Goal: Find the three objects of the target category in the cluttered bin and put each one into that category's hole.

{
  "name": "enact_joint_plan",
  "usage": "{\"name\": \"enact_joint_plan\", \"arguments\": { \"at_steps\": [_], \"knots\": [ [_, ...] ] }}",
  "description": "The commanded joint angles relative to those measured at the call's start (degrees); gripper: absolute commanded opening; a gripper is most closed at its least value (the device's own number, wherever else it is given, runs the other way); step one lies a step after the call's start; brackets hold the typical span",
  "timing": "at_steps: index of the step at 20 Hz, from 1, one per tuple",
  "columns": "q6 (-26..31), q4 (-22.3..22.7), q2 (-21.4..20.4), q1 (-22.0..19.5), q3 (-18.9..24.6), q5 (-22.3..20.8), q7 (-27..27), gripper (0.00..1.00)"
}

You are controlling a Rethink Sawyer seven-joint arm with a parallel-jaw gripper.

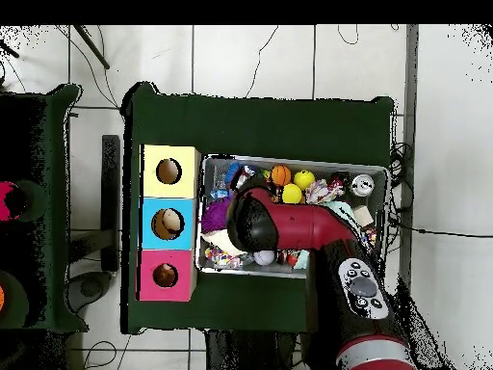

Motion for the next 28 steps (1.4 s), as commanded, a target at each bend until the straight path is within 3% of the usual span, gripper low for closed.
{"name": "enact_joint_plan", "arguments": {
  "at_steps": [1,12,28],
  "knots": [
    [-5.1,-2.7,4.6,0.4,-0.4,2.1,8.5,1.0],
    [-5.0,-4.9,7.1,-1.2,1.4,2.3,6.3,1.0],
    [-7.1,-4.8,7.5,-2.9,3.4,0.6,5.4,1.0]
  ]
}}
